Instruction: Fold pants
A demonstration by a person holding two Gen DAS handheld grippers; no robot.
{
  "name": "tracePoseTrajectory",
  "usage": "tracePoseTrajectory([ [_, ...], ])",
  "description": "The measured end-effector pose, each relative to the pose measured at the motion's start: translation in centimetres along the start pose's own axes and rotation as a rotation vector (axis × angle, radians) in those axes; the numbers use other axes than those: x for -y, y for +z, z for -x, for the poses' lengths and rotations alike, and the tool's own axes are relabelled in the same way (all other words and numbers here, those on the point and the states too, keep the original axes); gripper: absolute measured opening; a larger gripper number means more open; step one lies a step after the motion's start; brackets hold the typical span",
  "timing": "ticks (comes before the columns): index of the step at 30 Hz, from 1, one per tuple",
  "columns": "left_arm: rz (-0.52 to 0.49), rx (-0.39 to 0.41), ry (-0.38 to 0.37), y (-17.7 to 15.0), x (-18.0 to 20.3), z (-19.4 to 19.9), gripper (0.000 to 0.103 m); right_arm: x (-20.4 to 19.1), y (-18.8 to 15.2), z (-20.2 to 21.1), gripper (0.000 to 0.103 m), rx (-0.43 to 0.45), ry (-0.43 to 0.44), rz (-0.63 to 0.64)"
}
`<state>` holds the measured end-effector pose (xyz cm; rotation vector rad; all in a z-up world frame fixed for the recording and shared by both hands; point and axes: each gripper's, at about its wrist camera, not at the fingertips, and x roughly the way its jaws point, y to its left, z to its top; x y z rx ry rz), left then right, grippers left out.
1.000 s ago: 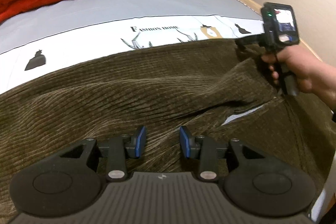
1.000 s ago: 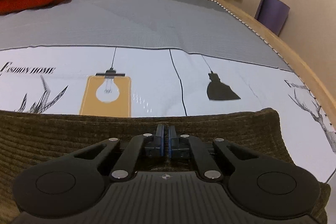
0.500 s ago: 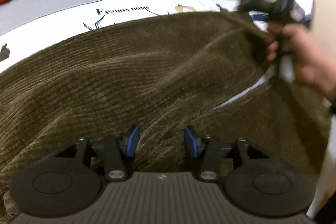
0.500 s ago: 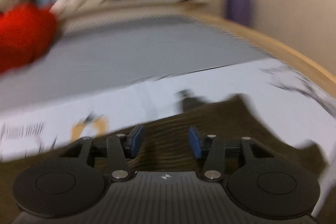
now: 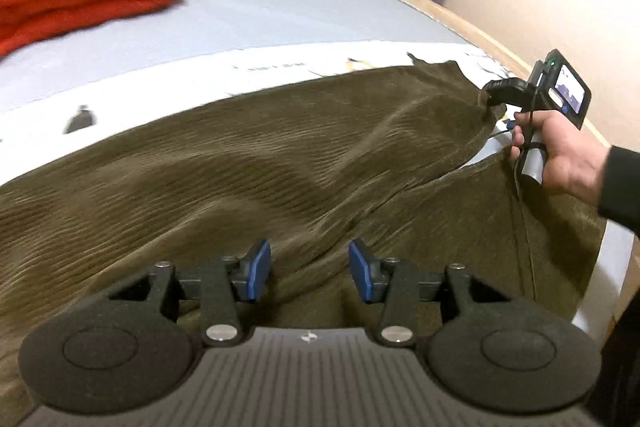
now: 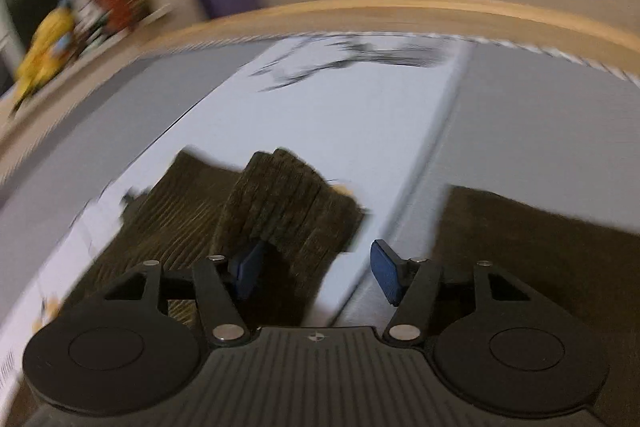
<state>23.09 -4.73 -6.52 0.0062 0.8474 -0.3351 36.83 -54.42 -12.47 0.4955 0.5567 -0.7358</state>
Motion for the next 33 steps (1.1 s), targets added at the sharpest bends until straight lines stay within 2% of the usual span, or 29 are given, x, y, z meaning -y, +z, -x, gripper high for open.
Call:
tracePoseTrajectory([
  [1,-0.001,0.004,0.022,-1.1,-0.4,1.5,0.049,0.0,0.1,-0.1,0.052,0.004,0.018,0.019],
  [2,-0.001,0.005,0.039,-2.1,-0.9,2.6,0.05,0.1,0.1,-0.2,0.026,0.004,0.026,0.032],
  [3,0.001,0.0,0.055,-3.1,-1.3,3.7,0.051,0.4,0.1,-0.3,0.013,-0.005,0.032,0.039],
  [5,0.007,-0.025,0.102,-5.2,-2.4,5.1,0.051,0.5,0.3,-0.2,0.009,-0.014,0.008,0.048],
  [9,0.045,-0.083,0.182,-8.5,-4.5,6.9,0.051,1.5,1.2,0.9,0.008,-0.006,-0.136,0.024],
  [13,0.147,-0.1,0.187,-10.6,-6.3,7.7,0.051,2.1,2.1,1.4,0.012,-0.036,-0.127,0.056],
  [15,0.2,-0.099,0.188,-11.4,-6.6,7.2,0.051,2.4,2.5,3.1,0.023,-0.017,-0.146,0.04],
  [16,0.241,-0.112,0.179,-12.2,-6.8,6.7,0.051,2.4,2.8,4.3,0.034,-0.009,-0.149,0.03],
  [17,0.267,-0.142,0.177,-12.8,-7.0,5.9,0.05,2.5,2.9,5.6,0.042,0.0,-0.134,0.024],
  [18,0.28,-0.177,0.187,-13.4,-6.9,5.1,0.051,2.5,2.8,7.0,0.045,0.011,-0.11,0.028],
  [19,0.237,-0.153,0.212,-13.4,-6.2,5.2,0.053,2.4,2.6,8.5,0.049,0.013,-0.076,0.048],
  [21,0.175,-0.164,0.227,-12.8,-4.9,5.4,0.055,1.9,2.2,10.7,0.054,-0.019,-0.009,0.107],
  [23,0.181,-0.142,0.179,-12.8,-4.6,6.2,0.055,1.8,1.1,12.6,0.062,-0.095,0.044,0.158],
  [26,0.141,-0.157,0.17,-13.6,-4.1,6.7,0.056,2.2,-1.7,14.2,0.063,-0.275,0.092,0.225],
  [28,0.076,-0.173,0.175,-14.2,-3.3,6.6,0.059,2.9,-4.0,15.0,0.063,-0.395,0.088,0.266],
  [30,0.037,-0.18,0.179,-14.7,-2.7,7.0,0.061,4.0,-6.0,15.0,0.063,-0.502,0.04,0.299],
  [31,0.041,-0.184,0.173,-15.1,-2.7,7.4,0.061,4.7,-7.0,15.0,0.064,-0.539,0.0,0.314],
  [33,0.051,-0.19,0.16,-15.4,-3.1,7.8,0.061,5.6,-7.6,15.8,0.063,-0.516,-0.005,0.361],
])
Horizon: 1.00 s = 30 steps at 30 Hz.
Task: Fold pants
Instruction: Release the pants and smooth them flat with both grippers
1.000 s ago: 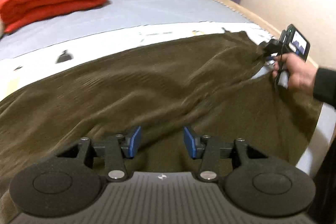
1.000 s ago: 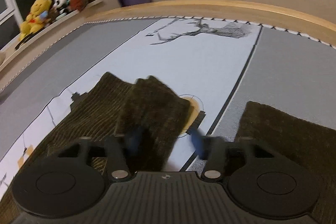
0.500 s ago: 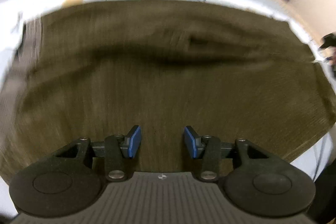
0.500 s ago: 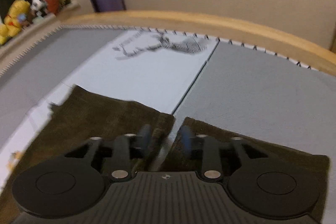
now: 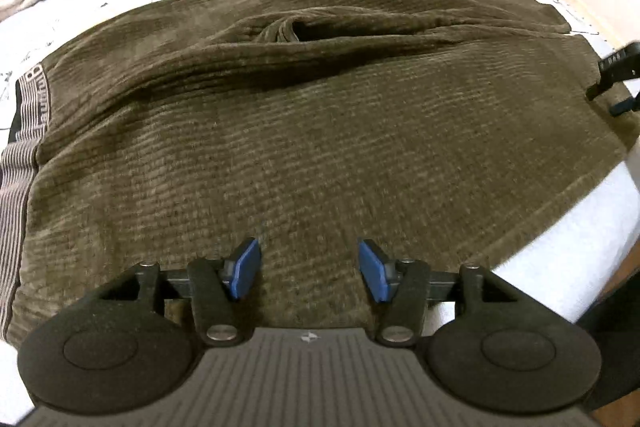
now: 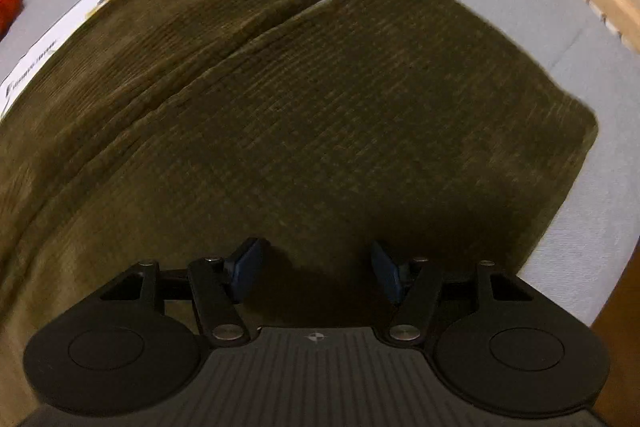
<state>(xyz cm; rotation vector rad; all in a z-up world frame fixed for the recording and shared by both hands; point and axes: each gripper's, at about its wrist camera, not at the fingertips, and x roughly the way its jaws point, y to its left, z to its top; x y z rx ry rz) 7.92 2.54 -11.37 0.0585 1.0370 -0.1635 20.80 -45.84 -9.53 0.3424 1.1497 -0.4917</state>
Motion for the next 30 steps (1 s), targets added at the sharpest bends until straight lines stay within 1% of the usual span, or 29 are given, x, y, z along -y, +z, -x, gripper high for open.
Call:
tracePoseTrajectory([
  [2,0.026,-0.001,-0.009,-0.1,-0.5,0.5,0.061,0.1,-1.0,0.5,0.063,0.008,-0.049,0.037],
  [3,0.046,0.003,-0.014,-0.1,-0.8,0.7,0.061,0.3,-1.4,0.8,0.063,0.01,-0.064,0.032],
  [4,0.068,0.012,-0.018,0.2,-1.1,0.8,0.061,0.3,-1.5,1.4,0.061,0.02,-0.067,0.015],
  [5,0.084,0.023,-0.017,0.4,-1.3,0.9,0.061,0.6,-1.5,2.3,0.06,0.05,-0.056,-0.013],
  [7,0.116,0.057,-0.004,0.8,-1.8,1.5,0.062,0.3,-1.8,5.3,0.06,0.164,0.014,-0.053],
  [8,0.13,0.076,0.007,0.8,-2.0,1.9,0.064,-0.4,-1.9,7.0,0.061,0.224,0.056,-0.042],
  [10,0.149,0.116,0.042,1.2,-2.6,2.1,0.069,-2.0,-2.2,10.8,0.062,0.359,0.15,0.029],
  [12,0.146,0.158,0.082,1.6,-2.7,2.4,0.075,-3.7,-2.9,14.8,0.067,0.485,0.237,0.125],
  [13,0.145,0.176,0.096,1.9,-2.8,2.5,0.076,-4.5,-3.4,16.8,0.072,0.545,0.28,0.173],
  [14,0.15,0.189,0.103,2.2,-2.8,2.5,0.08,-5.1,-4.0,18.5,0.079,0.594,0.318,0.208],
  [15,0.16,0.201,0.107,2.3,-2.9,2.7,0.084,-5.4,-4.6,19.8,0.082,0.631,0.355,0.23],
  [16,0.173,0.212,0.11,2.5,-3.1,2.8,0.084,-5.9,-5.6,20.8,0.086,0.663,0.395,0.249],
  [18,0.19,0.223,0.117,2.6,-3.3,2.9,0.084,-6.2,-7.6,21.7,0.087,0.693,0.451,0.275],
  [19,0.193,0.226,0.122,2.6,-3.4,2.9,0.084,-6.6,-8.6,21.7,0.087,0.702,0.47,0.267],
  [22,0.186,0.217,0.137,2.5,-3.4,2.7,0.084,-8.6,-10.1,21.8,0.087,0.692,0.543,0.279],
  [24,0.183,0.208,0.144,2.4,-3.4,2.3,0.084,-10.1,-10.5,20.9,0.087,0.641,0.554,0.291],
  [26,0.182,0.207,0.147,2.4,-3.4,2.1,0.084,-11.3,-10.3,19.8,0.087,0.61,0.552,0.309],
  [30,0.195,0.207,0.159,2.6,-3.5,1.6,0.084,-12.5,-10.0,19.8,0.087,0.609,0.595,0.299],
])
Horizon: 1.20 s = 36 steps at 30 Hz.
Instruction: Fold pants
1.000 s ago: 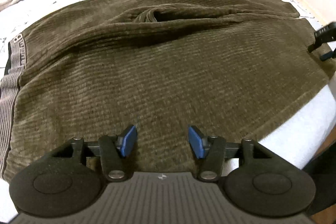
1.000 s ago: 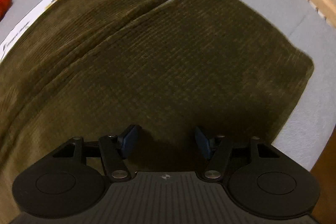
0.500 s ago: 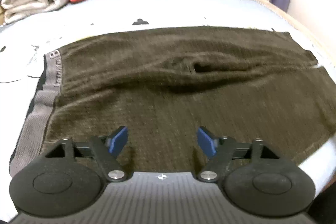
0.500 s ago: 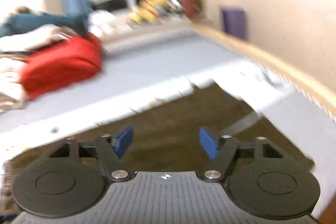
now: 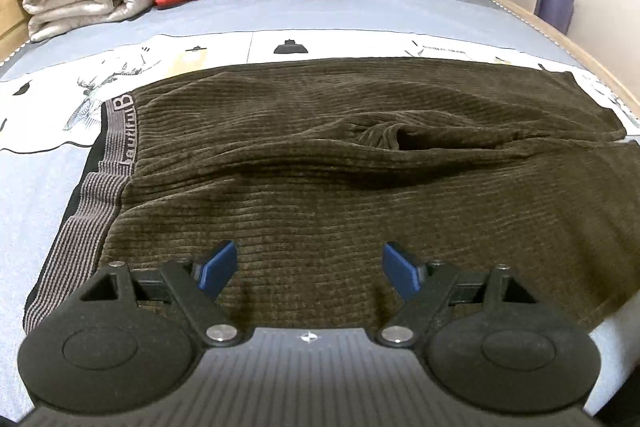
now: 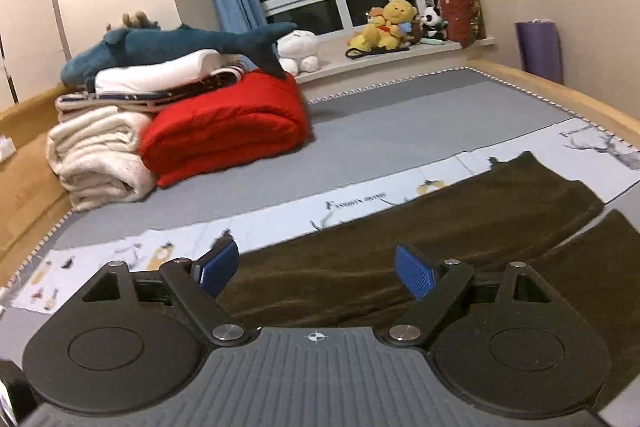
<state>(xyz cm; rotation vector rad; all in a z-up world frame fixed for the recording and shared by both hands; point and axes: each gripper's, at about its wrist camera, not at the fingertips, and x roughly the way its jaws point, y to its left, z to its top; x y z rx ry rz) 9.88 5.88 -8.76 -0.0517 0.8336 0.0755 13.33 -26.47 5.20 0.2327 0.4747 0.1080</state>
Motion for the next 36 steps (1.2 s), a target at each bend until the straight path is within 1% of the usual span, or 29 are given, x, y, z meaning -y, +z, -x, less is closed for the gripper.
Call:
tracePoseTrajectory([
  [4,0.021,-0.003,0.004,0.2,-0.4,-0.1,0.084,-1.0,-0.1,-0.9,0.087,0.02,-0.001,-0.029],
  [8,0.061,0.033,-0.016,1.2,-1.5,0.5,0.083,-2.1,-0.4,-1.1,0.087,0.003,0.013,0.008],
  [10,0.074,0.051,-0.024,1.9,-2.2,0.8,0.07,-2.4,-0.4,-1.4,0.087,-0.015,0.019,0.024],
  [12,0.077,0.049,-0.041,2.9,-2.9,0.8,0.042,-2.5,-0.4,-1.8,0.086,-0.042,0.028,0.035],
  [13,0.073,0.054,-0.041,3.7,-3.2,0.7,0.036,-2.4,-0.3,-2.0,0.083,-0.052,0.033,0.039],
  [14,0.071,0.063,-0.033,4.4,-3.6,0.6,0.029,-2.4,-0.3,-2.1,0.078,-0.057,0.039,0.044],
  [15,0.074,0.076,-0.026,5.1,-4.0,0.5,0.029,-2.4,-0.3,-2.2,0.073,-0.063,0.044,0.05],
  [16,0.079,0.089,-0.02,6.1,-4.5,0.1,0.029,-2.4,-0.2,-2.3,0.065,-0.067,0.052,0.06],
  [17,0.084,0.095,-0.011,7.1,-5.0,-0.3,0.029,-2.3,-0.3,-2.4,0.054,-0.071,0.059,0.069],
  [18,0.095,0.1,0.009,8.3,-5.8,-1.0,0.032,-2.3,-0.2,-2.5,0.051,-0.076,0.067,0.081],
  [19,0.111,0.097,0.039,9.4,-6.6,-1.9,0.036,-2.1,-0.3,-2.6,0.05,-0.081,0.073,0.088],
  [20,0.131,0.091,0.071,10.5,-7.5,-2.9,0.046,-2.1,-0.3,-2.7,0.05,-0.086,0.077,0.092],
  [21,0.152,0.092,0.097,11.8,-8.5,-4.0,0.047,-1.9,-0.2,-2.8,0.05,-0.092,0.081,0.091],
  [23,0.173,0.088,0.138,13.7,-10.3,-6.2,0.047,-1.7,-0.1,-3.1,0.051,-0.107,0.093,0.088],
  [25,0.197,0.063,0.17,15.6,-12.0,-8.6,0.048,-1.3,0.0,-3.4,0.051,-0.119,0.105,0.083],
  [26,0.204,0.049,0.178,16.3,-12.8,-9.7,0.052,-1.1,0.1,-3.6,0.051,-0.127,0.111,0.074],
  [27,0.203,0.034,0.184,16.9,-13.4,-10.9,0.058,-0.9,0.2,-3.8,0.051,-0.137,0.121,0.061],
  [29,0.183,-0.005,0.186,18.0,-14.5,-13.4,0.067,-0.5,0.3,-4.4,0.051,-0.158,0.139,0.032],
  [30,0.167,-0.029,0.172,18.5,-15.0,-14.6,0.075,-0.4,0.3,-4.6,0.051,-0.166,0.145,0.022],
  [31,0.153,-0.055,0.149,18.7,-15.0,-15.7,0.081,-0.3,0.3,-4.9,0.052,-0.174,0.15,0.016],
  [32,0.143,-0.086,0.116,19.0,-15.3,-16.7,0.089,-0.3,0.3,-5.1,0.052,-0.182,0.156,0.012],
  [33,0.13,-0.123,0.073,18.9,-15.4,-17.6,0.091,-0.2,0.3,-5.3,0.052,-0.188,0.159,0.011],
  [34,0.103,-0.151,0.055,18.9,-15.3,-18.5,0.091,-0.2,0.3,-5.5,0.052,-0.196,0.163,0.011],
  [36,0.029,-0.165,0.087,18.9,-14.8,-19.5,0.092,-0.2,0.2,-5.8,0.052,-0.209,0.169,0.016],
])
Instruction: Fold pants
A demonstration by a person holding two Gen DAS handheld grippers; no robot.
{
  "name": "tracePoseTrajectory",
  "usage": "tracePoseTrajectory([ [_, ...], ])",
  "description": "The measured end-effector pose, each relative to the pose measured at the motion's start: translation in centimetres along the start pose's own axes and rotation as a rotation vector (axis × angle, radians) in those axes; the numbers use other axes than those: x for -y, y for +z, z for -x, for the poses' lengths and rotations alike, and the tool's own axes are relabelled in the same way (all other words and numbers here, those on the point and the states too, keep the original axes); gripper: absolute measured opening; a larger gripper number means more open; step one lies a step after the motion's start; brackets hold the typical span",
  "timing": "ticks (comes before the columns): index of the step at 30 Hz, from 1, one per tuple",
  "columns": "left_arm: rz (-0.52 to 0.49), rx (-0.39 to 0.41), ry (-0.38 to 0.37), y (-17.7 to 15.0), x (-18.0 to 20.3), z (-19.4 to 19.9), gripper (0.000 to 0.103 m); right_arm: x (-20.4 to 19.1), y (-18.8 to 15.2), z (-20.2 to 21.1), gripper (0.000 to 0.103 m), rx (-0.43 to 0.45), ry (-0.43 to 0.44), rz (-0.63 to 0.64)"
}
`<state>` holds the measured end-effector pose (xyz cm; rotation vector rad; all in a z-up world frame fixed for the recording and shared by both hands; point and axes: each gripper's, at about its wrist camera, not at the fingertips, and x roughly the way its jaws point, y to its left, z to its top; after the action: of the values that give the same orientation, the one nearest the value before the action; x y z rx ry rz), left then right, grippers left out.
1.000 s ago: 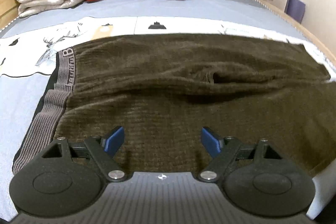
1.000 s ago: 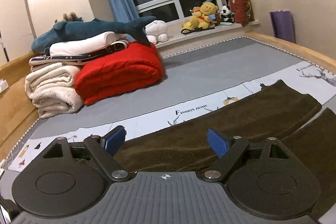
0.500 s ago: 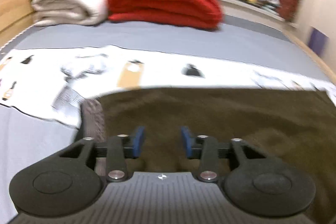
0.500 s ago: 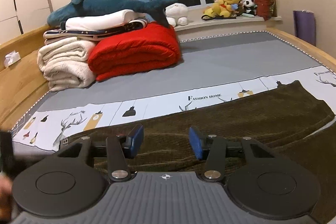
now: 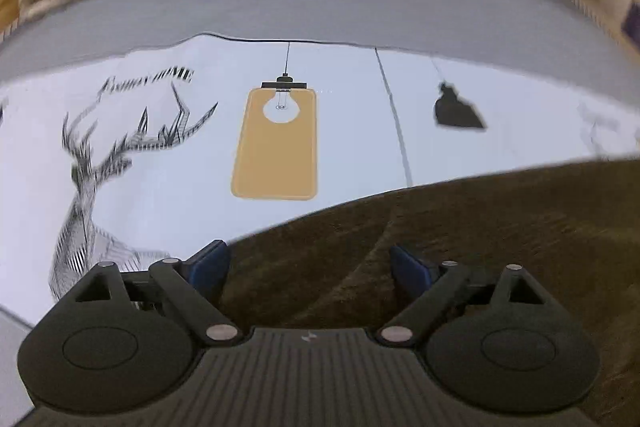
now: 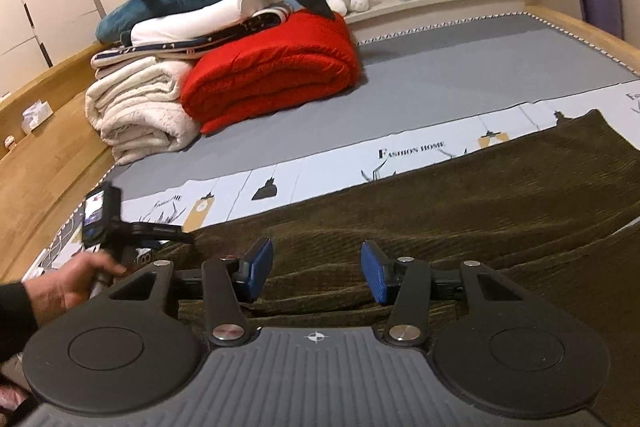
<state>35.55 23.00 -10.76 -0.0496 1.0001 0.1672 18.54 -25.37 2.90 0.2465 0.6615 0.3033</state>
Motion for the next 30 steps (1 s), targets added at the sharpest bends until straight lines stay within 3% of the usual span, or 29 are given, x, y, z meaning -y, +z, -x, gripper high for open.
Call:
tracePoseTrajectory([
  [2,-0.015,-0.02,-0.011,0.1,0.0,-0.7,0.091,0.0,0.0,-0.2,0.052,-0.008,0.003,0.011],
  [4,-0.02,-0.029,-0.044,0.1,0.0,-0.9,0.081,0.1,-0.1,-0.4,0.052,-0.017,0.003,0.009],
  [6,-0.04,-0.011,-0.095,0.1,0.4,-0.2,0.04,0.2,0.0,-0.6,0.052,-0.021,0.002,0.006],
  [7,-0.057,0.001,-0.096,0.1,0.8,0.4,0.03,0.2,0.0,-0.7,0.052,-0.023,-0.002,0.006],
  [8,-0.073,0.015,-0.069,0.0,1.2,0.8,0.007,0.3,0.1,-0.8,0.052,-0.025,-0.005,0.005],
  [10,-0.063,0.031,-0.067,-0.2,1.2,2.0,0.0,0.5,0.1,-0.9,0.052,-0.025,-0.009,0.001],
  [15,-0.016,0.083,-0.091,-1.9,1.1,6.7,0.0,0.6,0.0,-1.2,0.052,-0.028,-0.038,-0.015],
  [19,0.02,0.075,-0.071,-2.8,0.6,9.3,0.002,0.9,-0.2,-0.8,0.052,-0.021,-0.061,-0.071],
  [20,0.03,0.075,-0.082,-2.6,0.4,9.6,0.011,0.9,-0.4,-0.6,0.052,-0.02,-0.061,-0.092],
  [21,0.036,0.075,-0.091,-2.4,0.2,9.9,0.028,0.9,-0.6,-0.3,0.052,-0.022,-0.06,-0.114],
  [23,0.031,0.093,-0.084,-1.9,0.2,10.2,0.051,0.7,-0.9,0.4,0.052,-0.022,-0.043,-0.144],
  [24,0.025,0.097,-0.088,-1.5,0.3,10.1,0.056,0.4,-1.1,0.9,0.052,-0.015,-0.033,-0.142],
  [30,-0.05,0.047,-0.113,1.4,1.9,5.2,0.061,-0.5,-1.6,3.2,0.061,0.041,-0.075,0.016],
])
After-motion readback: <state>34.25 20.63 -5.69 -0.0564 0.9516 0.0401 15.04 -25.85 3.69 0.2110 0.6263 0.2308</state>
